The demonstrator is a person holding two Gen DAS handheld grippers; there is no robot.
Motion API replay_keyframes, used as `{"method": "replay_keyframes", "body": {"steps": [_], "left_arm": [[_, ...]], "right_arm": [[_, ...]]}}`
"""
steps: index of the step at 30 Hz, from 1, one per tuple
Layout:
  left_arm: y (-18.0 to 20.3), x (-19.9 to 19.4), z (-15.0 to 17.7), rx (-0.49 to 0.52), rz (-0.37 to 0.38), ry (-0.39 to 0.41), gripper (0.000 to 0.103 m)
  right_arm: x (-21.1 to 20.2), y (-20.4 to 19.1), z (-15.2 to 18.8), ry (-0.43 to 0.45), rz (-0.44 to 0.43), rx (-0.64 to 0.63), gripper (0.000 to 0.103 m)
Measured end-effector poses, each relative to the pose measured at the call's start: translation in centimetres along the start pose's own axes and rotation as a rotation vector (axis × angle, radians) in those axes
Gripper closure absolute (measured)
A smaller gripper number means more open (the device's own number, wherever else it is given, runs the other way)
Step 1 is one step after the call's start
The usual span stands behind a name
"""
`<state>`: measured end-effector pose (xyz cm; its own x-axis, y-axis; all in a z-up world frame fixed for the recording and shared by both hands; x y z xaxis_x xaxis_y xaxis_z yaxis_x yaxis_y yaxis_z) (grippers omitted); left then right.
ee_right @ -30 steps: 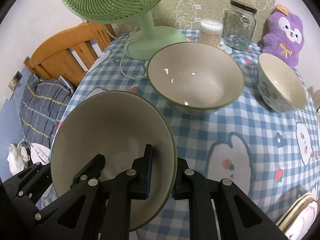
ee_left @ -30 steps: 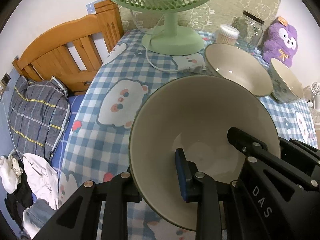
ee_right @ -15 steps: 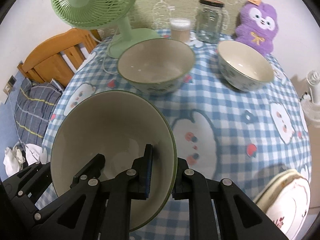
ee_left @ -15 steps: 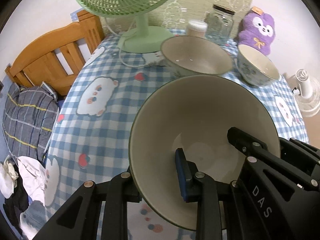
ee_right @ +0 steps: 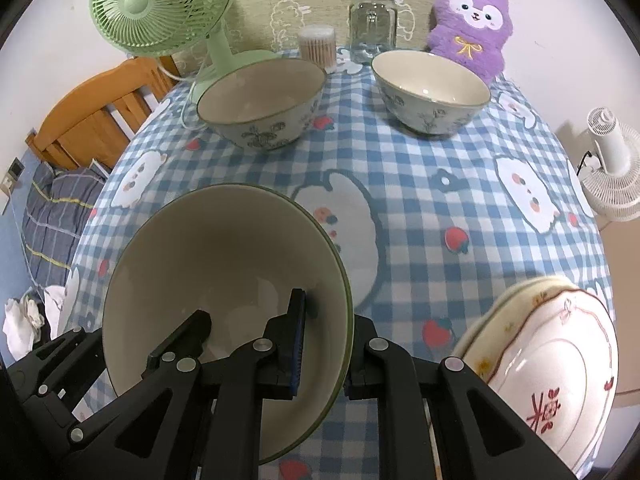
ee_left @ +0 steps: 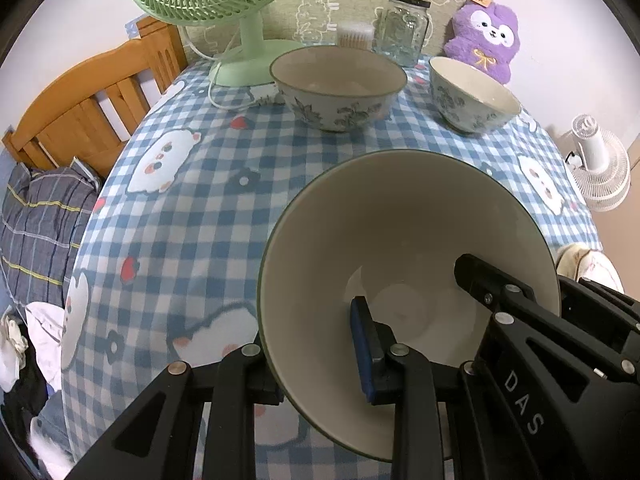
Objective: Organize plates and bowls
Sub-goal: 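Lift the large floral bowl and carry it toward the plate stack, then lower the bowl onto the plate stack and open both grippers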
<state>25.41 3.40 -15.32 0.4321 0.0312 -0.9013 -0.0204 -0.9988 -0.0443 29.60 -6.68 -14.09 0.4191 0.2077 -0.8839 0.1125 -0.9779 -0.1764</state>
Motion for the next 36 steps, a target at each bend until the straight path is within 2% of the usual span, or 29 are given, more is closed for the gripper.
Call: {"method": "replay_keyframes", "body": {"steps": [19, 23, 26, 28, 30, 36], "left_arm": [[0.6, 0.7, 1.8, -0.003, 0.001, -0.023, 0.077], [0.7, 0.6, 1.8, -0.002, 0.016, -0.031, 0.068], [0.5, 0.2, 1.6, -0.011, 0.02, -0.014, 0.061], [0.3, 0.0, 1.4, -0.021, 0.021, -0.012, 0.051], [0.2, -0.5, 1.2, -0.026, 0.018, 0.0, 0.043], [-0.1, -1.6, 0.2, -0.018, 0.007, 0.02, 0.028]], "right_arm": [[0.7, 0.5, 2.0, -0.027, -0.007, 0.005, 0.085], [0.7, 0.3, 2.1, -0.033, -0.015, 0.005, 0.08], [0.5, -0.1, 1.9, -0.027, -0.034, -0.011, 0.065], [0.2, -0.2, 1.7, -0.015, -0.025, -0.015, 0.037], [-0.4, -0.3, 1.5, 0.006, -0.02, -0.015, 0.034], [-1.4, -0.6, 0.6, 0.014, -0.019, -0.021, 0.031]]}}
Point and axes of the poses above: each gripper's, at about its wrist camera, not at the fingertips, and x roughly the way its jaws point, y to its right, z to its underside, the point moved 5 cm from there along x, roughly the way its jaws point, and after that the axes turned 5 degrees about -z, right-handed, at the moved point
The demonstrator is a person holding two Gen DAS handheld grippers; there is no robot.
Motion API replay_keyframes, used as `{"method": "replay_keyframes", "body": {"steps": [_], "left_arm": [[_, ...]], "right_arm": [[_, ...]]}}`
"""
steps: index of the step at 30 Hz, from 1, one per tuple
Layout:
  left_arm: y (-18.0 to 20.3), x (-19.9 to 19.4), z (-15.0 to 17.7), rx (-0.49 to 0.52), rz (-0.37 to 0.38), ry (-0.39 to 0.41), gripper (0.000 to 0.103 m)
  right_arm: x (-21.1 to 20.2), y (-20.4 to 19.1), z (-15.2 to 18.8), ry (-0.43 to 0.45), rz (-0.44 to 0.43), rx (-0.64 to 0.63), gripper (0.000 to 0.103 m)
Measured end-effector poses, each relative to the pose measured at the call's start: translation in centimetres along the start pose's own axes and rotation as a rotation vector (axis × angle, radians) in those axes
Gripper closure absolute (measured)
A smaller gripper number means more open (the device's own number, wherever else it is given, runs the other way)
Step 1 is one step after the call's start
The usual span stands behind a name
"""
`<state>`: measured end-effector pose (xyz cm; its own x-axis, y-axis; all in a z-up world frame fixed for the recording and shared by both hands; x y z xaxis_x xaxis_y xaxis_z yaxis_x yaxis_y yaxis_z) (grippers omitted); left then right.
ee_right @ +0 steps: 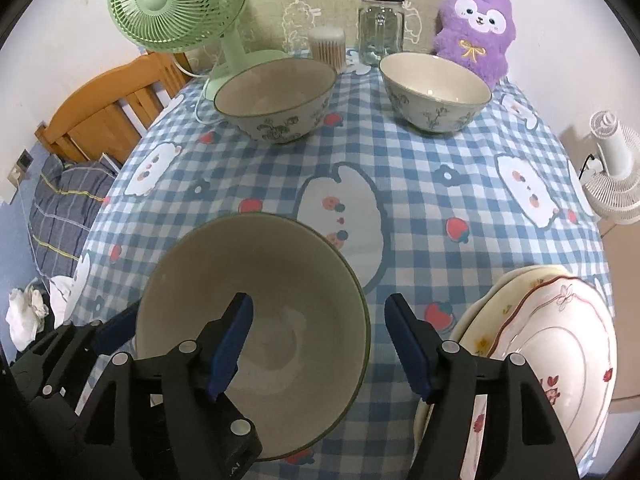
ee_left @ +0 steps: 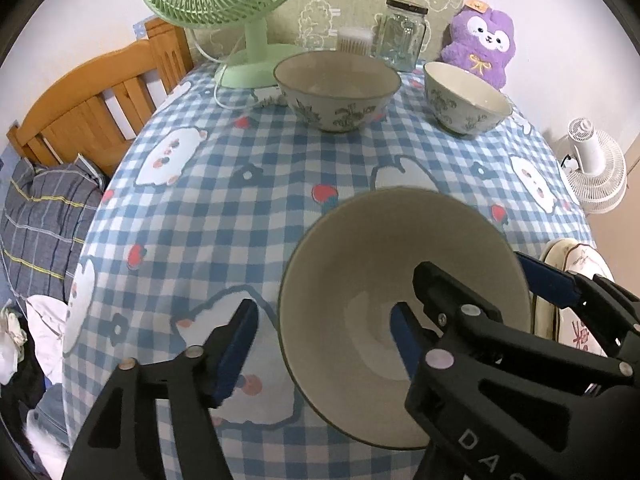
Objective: Organize plates and bowls
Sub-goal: 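Lower the bowl onto the plate stack and open both grippers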
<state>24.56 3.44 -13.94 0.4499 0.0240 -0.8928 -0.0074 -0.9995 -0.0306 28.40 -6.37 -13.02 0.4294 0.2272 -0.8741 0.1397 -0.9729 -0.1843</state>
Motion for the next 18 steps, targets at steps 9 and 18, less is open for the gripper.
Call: {"method": "replay_keyframes", "body": {"steps": [9, 18], "left_arm": [[-0.1, -1.9, -2.1, 0.011, 0.022, 0.027, 0.027], [-0.6, -3.8, -5.2, 0.004, 0.012, 0.079, 0.024]], "right_arm": [[-2.0, -0.7, -1.9, 0.023, 0.008, -0.01, 0.031], [-3.6, -1.7, -5.1, 0.068, -0.013, -0.024, 0.028]]}}
Point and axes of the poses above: each gripper's, at about its wrist camera, not at the fingertips, and x roughly the way its jaws point, y to its right, z to its underside, the point moved 5 cm from there along x, roughly the way its jaws point, and after that the axes turned 5 degrees about -z, right-handed, at the moved point
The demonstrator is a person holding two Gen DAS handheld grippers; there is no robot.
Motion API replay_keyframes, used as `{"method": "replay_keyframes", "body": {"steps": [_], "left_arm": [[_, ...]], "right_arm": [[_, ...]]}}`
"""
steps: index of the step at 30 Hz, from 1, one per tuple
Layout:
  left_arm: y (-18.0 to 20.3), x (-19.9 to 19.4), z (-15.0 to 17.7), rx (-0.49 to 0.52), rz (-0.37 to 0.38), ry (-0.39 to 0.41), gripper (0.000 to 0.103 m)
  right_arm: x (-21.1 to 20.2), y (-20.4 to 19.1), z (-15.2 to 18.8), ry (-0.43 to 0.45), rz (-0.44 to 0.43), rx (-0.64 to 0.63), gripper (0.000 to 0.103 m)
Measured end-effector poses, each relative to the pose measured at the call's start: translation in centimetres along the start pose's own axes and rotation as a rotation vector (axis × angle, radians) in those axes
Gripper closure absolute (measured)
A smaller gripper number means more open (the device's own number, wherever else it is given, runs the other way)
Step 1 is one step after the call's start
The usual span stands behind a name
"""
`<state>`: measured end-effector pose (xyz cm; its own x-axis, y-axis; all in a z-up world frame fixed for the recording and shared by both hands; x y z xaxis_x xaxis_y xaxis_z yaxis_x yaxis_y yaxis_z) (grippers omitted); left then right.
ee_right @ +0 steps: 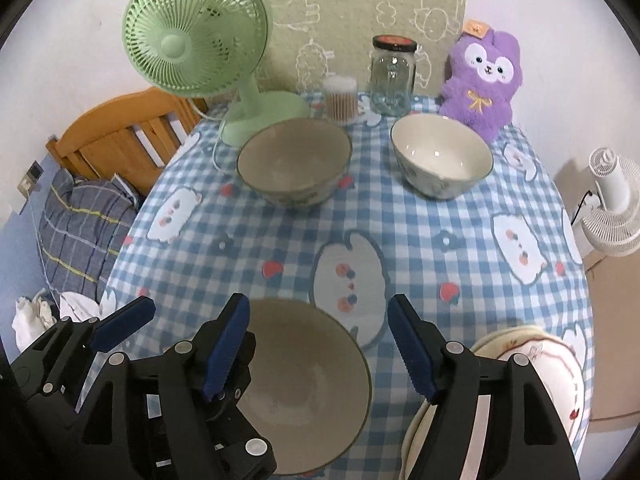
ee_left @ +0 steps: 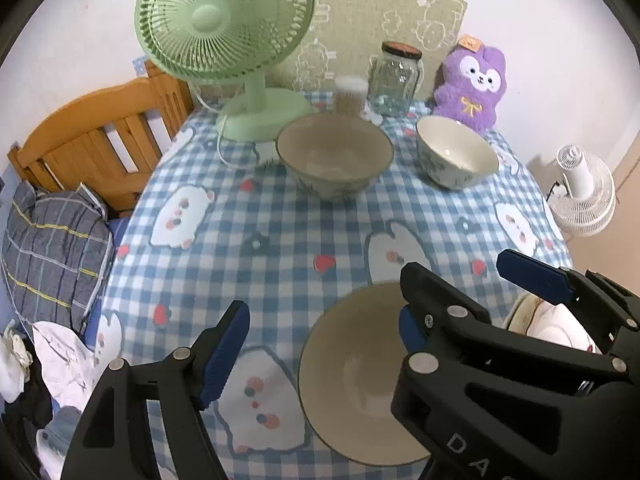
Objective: Organize plates and bowls
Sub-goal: 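Lower the bowl onto the plate stack and open both grippers, then pull both grippers back and move them toward the green-rimmed bowl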
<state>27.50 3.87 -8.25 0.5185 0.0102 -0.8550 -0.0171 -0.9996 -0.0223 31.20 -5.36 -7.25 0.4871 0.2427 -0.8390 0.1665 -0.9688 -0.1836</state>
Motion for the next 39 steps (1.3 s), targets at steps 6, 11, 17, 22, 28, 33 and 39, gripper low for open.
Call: {"method": "replay_keyframes", "body": {"steps": [6, 11, 17, 22, 28, 33, 39], "left_arm": [[-0.2, -0.4, -2.8, 0.01, -0.011, 0.032, 0.024], [-0.5, 0.1, -4.6, 0.017, -0.032, 0.038, 0.024], [-0.5, 0.9, -6.3, 0.032, -0.034, 0.052, 0.024], [-0.5, 1.5, -7.7, 0.034, -0.03, 0.071, 0.024], [-0.4, 2.7, -9.5, 0.032, -0.032, 0.084, 0.024], [-0.6, 3.7, -10.8, 0.036, -0.067, 0.1, 0.021], [-0.6, 5.9, -11.9, 0.042, -0.061, 0.082, 0.017]], "right_arm": [[-0.5, 0.0, -2.6, 0.036, -0.002, 0.008, 0.028], [-0.1, 0.1, -4.5, 0.047, -0.003, 0.02, 0.028], [0.8, 0.5, -6.3, 0.06, 0.005, 0.033, 0.028], [1.3, 0.9, -7.7, 0.078, 0.022, 0.037, 0.026], [2.5, 1.2, -9.8, 0.092, 0.025, 0.018, 0.025], [3.4, 1.4, -11.2, 0.108, 0.019, 0.016, 0.025], [5.4, 2.1, -12.3, 0.098, 0.018, 0.043, 0.025]]}}
Point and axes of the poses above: each gripper's, at about its wrist camera, not at the fingertips, and x roughly the way its jaws point, y to its right, z to its underside, the point moved 5 cm from there along x, roughly the way its jaws point, and after that the axes turned 5 degrees about -z, right-handed, at the moved point
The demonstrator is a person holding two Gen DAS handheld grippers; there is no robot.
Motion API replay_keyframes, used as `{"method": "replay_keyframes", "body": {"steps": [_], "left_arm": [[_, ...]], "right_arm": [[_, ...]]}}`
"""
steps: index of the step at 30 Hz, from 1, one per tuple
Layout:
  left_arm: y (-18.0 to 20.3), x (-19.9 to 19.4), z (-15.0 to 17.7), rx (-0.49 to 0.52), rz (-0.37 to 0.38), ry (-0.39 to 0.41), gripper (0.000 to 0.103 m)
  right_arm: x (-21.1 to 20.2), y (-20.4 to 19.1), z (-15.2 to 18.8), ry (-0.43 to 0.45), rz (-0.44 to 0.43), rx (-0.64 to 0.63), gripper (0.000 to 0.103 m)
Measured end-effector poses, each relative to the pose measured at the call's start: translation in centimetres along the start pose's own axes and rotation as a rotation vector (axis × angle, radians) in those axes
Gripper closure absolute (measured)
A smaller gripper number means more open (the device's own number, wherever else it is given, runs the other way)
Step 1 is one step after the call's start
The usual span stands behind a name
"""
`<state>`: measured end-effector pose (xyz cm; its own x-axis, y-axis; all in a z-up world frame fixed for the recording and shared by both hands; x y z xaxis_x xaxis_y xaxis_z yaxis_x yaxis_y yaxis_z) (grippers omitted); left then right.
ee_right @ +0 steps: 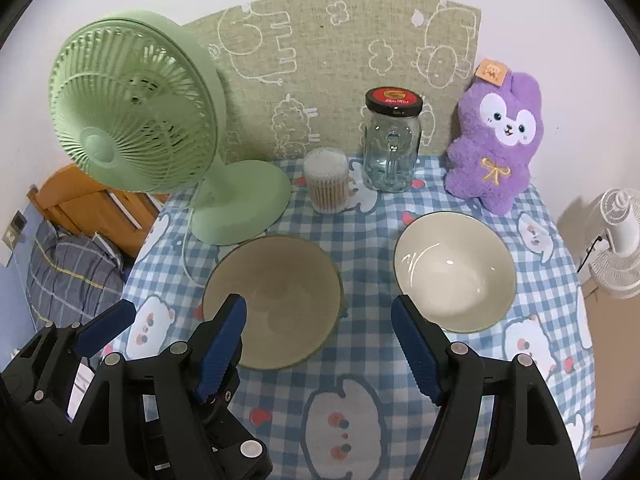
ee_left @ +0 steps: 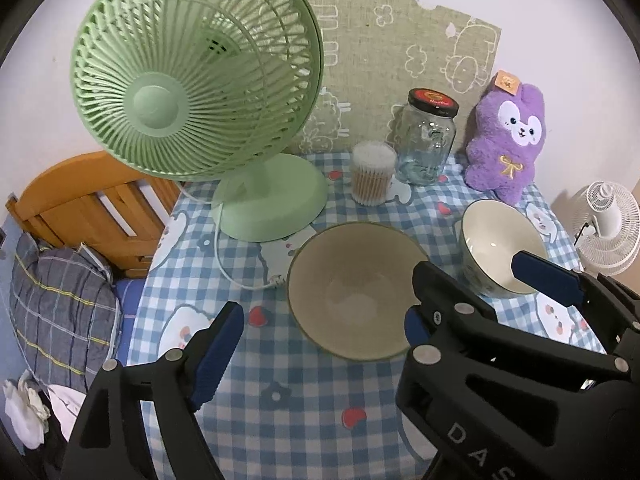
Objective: Organize plates and bowls
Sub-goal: 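Pull both grippers back and move them toward the green-rimmed bowl, then close both grippers on the rim of the green-rimmed bowl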
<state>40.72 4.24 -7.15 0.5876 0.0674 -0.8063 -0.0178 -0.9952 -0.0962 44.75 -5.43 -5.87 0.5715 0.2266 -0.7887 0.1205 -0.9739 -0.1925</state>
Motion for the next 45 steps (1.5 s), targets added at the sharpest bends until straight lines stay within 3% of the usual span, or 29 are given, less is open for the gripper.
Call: {"method": "replay_keyframes", "body": {"steps": [31, 43, 45], "left_arm": [[-0.3, 9.8, 0.7, -0.029, 0.005, -0.165, 0.015], [-0.8, 11.7, 1.2, -0.055, 0.002, -0.216, 0.049], [-0.9, 11.9, 1.3, -0.059, 0.008, -0.22, 0.055]], "right_arm": [[9.7, 1.9, 0.9, -0.16, -0.044, -0.009, 0.025], [10.9, 2.5, 0.9, -0.161, -0.003, -0.037, 0.026], [11.0, 2.4, 0.8, -0.162, 0.0, -0.045, 0.03]]}}
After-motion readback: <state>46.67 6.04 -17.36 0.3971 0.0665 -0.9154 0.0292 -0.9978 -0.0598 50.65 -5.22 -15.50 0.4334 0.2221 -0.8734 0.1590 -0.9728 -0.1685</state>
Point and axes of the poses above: each gripper's, at about its wrist camera, not at the fingertips, and x roughly the way its jaws point, y to its right, z to its underside, the point moved 5 cm from there along x, roughly the way its jaws point, and after that the axes turned 5 degrees about -z, right-handed, at the moved point
